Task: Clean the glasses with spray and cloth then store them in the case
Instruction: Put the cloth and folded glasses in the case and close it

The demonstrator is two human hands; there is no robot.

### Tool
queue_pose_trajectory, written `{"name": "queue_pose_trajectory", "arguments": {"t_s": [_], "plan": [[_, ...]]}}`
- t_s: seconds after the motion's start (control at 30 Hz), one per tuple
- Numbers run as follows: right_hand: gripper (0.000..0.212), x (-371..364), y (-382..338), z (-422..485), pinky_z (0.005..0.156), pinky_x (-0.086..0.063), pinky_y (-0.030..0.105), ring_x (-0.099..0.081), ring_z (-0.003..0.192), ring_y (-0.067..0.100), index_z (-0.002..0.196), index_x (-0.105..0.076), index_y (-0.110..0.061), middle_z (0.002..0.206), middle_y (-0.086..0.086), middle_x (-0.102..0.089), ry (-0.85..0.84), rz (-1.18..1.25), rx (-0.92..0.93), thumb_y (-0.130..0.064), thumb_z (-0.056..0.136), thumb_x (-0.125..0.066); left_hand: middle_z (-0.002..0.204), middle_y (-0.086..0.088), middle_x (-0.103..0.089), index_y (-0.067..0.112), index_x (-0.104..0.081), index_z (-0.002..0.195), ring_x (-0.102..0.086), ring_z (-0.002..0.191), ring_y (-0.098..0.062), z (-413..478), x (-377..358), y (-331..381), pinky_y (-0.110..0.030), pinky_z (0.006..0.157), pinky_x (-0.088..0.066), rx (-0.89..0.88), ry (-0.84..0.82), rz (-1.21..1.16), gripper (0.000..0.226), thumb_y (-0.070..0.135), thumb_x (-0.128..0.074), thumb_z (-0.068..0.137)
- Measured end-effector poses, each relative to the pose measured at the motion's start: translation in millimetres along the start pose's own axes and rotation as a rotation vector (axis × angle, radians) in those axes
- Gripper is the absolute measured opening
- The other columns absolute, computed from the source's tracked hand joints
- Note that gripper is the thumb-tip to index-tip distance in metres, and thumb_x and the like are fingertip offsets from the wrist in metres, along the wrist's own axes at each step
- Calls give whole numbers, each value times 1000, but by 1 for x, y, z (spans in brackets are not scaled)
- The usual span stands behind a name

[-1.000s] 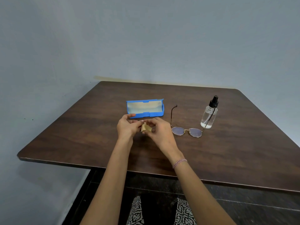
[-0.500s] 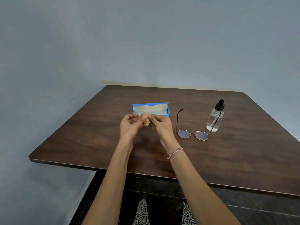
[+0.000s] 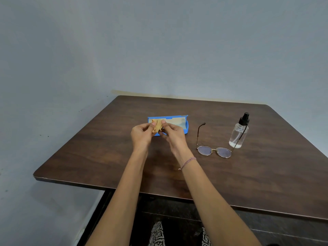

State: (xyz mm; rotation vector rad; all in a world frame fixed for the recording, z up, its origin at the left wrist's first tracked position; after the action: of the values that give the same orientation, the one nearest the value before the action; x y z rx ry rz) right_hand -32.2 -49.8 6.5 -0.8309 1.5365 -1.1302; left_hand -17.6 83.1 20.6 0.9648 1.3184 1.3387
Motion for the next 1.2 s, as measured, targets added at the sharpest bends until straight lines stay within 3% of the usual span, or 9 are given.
{"name": "queue_pose_trajectory", "arguments": {"t_s": [0.13, 0.23, 0.4, 0.57, 0.67, 0.8, 0.97, 1.07, 1.2], "plan": [[44, 0, -1, 5, 84, -56, 29, -66, 98, 18, 108, -67, -5, 103, 7, -70, 72, -144, 18, -31, 75, -78, 73, -3, -70, 13, -71, 77, -68, 76, -21, 5, -2, 3, -37, 78, -57, -6, 4, 70, 10, 18, -67, 85], [35, 8, -2, 10, 79, -57, 30, -63, 99, 19, 113, -63, -3, 108, 8, -65, 149, -81, -1, -17, 83, -71, 77, -7, -67, 8, -68, 84, -66, 74, -21, 11, -1, 4, -34, 75, -58, 24, 19, -1, 11, 15, -62, 89], [26, 30, -6, 20, 70, -57, 28, -59, 84, 13, 117, -56, -5, 105, 6, -56, 339, -17, -21, -14, 92, -59, 78, -4, -62, 7, -62, 88, -64, 64, -14, 26, 6, 1, -30, 68, -58, 130, 104, -1, 11, 15, -57, 93], [8, 45, -22, 30, 82, -55, 38, -64, 94, 26, 97, -59, -10, 97, 7, -59, 494, -354, 132, -16, 91, -57, 81, -8, -65, 7, -64, 89, -66, 61, -18, 39, 0, -7, -36, 72, -59, 188, 91, 120, 10, 15, -59, 91], [21, 45, -34, 36, 83, -44, 28, -58, 103, 27, 106, -62, -2, 108, 13, -61, 518, -621, 226, -16, 92, -55, 85, -9, -64, 3, -66, 97, -64, 59, -17, 44, -1, -13, -36, 73, -59, 208, 101, 170, 16, 16, -63, 88], [23, 42, -33, 47, 89, -37, 30, -39, 113, 28, 109, -60, -3, 120, 13, -47, 540, -926, 229, -18, 93, -52, 86, -10, -66, 2, -67, 99, -62, 55, -14, 47, -3, -20, -34, 74, -58, 222, 100, 220, 18, 13, -68, 85], [21, 45, -28, 56, 98, -37, 36, -33, 125, 28, 111, -57, -8, 135, 14, -39, 573, -1078, 177, -20, 93, -54, 77, 0, -66, 10, -70, 103, -67, 65, -14, 51, -9, -18, -31, 74, -57, 139, 83, 422, 19, 18, -67, 85], [20, 46, -23, 58, 100, -32, 41, -31, 127, 28, 110, -56, -10, 136, 12, -40, 590, -1104, 169, -20, 93, -53, 95, -2, -71, 16, -71, 105, -66, 90, -20, 49, -15, -5, -28, 73, -51, 3, 90, 665, 21, 26, -65, 87], [22, 51, -21, 63, 96, -32, 41, -34, 122, 27, 112, -56, -11, 127, 7, -50, 578, -1060, 179, -20, 94, -51, 105, -2, -68, 19, -71, 105, -61, 99, -20, 50, -19, -1, -31, 73, -49, -83, 139, 759, 23, 31, -64, 87]]}}
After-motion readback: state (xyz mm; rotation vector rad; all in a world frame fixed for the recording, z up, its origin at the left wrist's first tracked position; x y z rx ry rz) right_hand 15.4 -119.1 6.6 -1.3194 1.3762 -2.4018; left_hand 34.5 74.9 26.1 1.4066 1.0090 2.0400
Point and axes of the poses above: each hand's wrist, its own z-axis towards the middle knuckle, its own x-axis out of the back of the hand, y = z × x, the point moved 8 cm from there along z, towards the middle knuckle
